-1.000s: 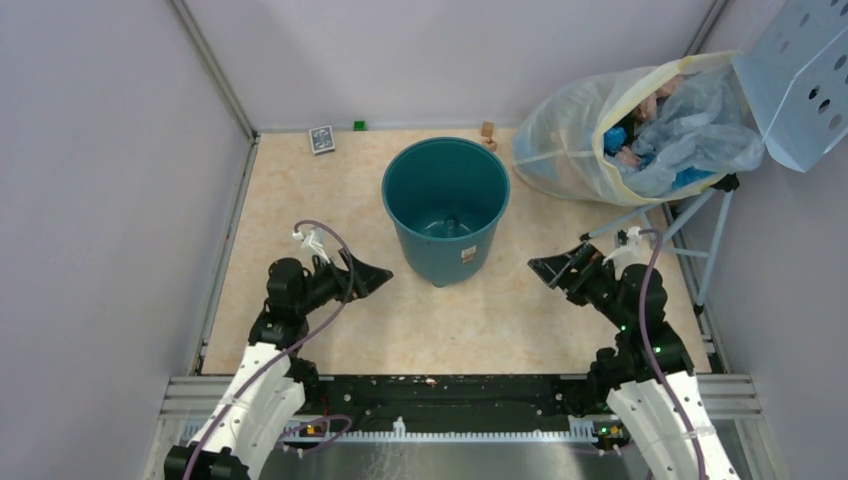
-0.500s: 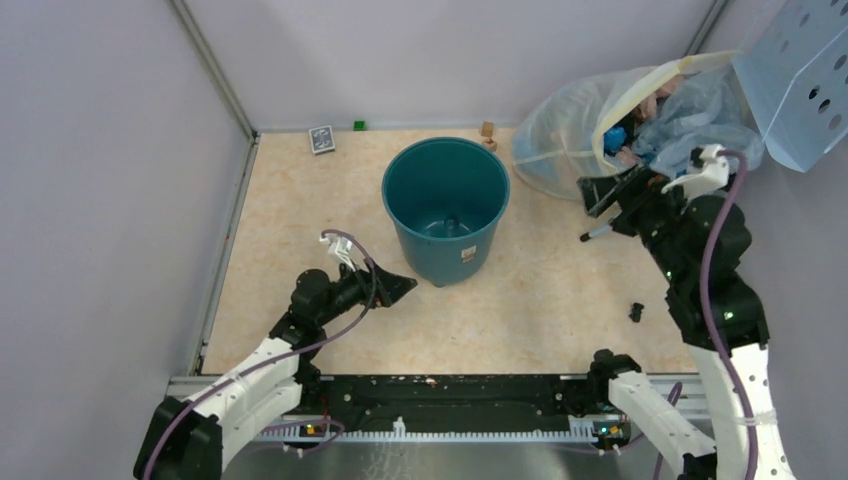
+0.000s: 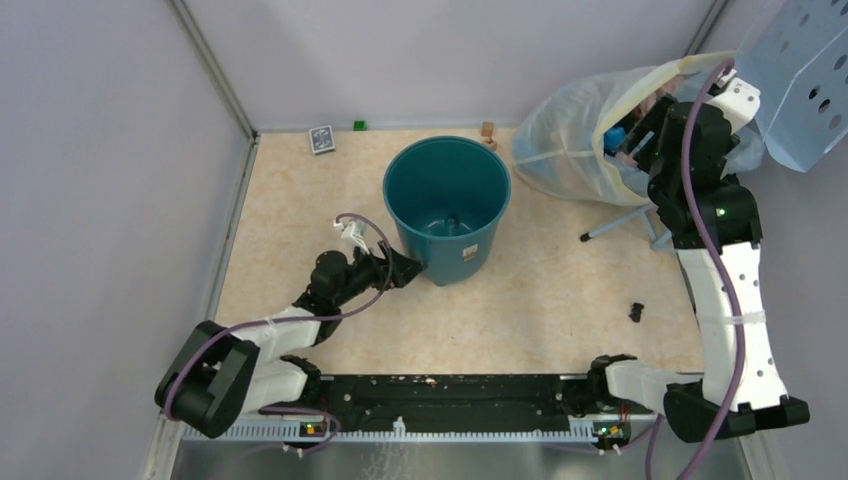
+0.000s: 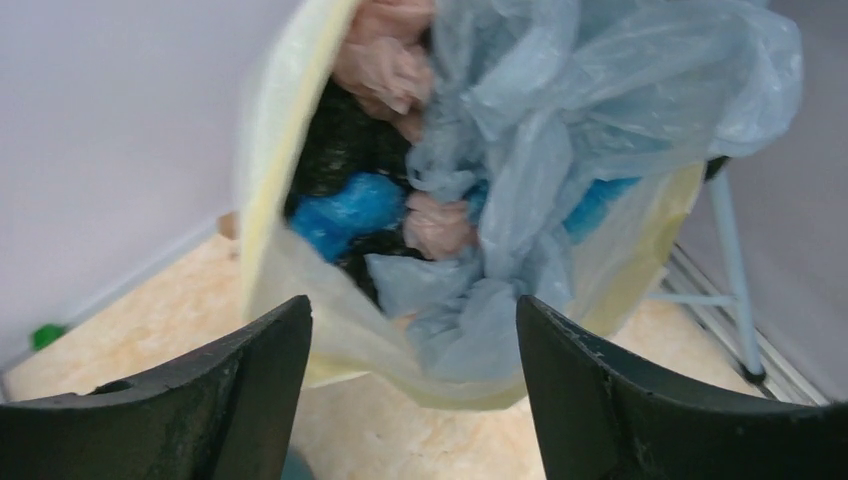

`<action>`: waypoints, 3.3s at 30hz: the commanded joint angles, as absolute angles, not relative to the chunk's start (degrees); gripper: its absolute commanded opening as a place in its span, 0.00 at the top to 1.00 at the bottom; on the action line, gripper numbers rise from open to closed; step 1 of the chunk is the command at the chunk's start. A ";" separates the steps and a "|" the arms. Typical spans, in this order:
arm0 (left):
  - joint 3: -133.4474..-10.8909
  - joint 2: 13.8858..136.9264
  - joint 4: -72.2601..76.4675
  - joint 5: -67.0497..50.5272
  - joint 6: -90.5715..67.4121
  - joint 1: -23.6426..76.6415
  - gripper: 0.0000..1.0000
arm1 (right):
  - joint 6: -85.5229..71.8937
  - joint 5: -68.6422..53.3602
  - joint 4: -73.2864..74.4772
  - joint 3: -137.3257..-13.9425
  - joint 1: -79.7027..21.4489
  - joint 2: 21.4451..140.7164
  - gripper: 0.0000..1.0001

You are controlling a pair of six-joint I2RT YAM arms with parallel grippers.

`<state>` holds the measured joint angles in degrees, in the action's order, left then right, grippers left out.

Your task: Put the trash bags into the trash bin

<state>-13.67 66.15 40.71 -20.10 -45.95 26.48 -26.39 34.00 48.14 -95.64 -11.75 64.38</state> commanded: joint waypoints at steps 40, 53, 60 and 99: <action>-40.26 77.84 25.94 -34.54 -44.56 26.18 0.01 | -24.21 1.68 42.10 -104.04 -3.03 56.08 1.00; -37.57 53.08 2.68 -29.73 -39.34 26.15 0.01 | -57.91 -53.10 1.09 -70.15 -3.63 46.52 1.00; -30.05 44.16 2.26 -25.95 -44.21 26.12 0.01 | -50.60 -41.88 15.09 -49.09 -9.95 35.65 0.98; -46.47 79.92 11.30 19.01 -46.08 63.96 0.01 | -36.42 0.44 9.90 -32.79 -21.70 51.15 0.38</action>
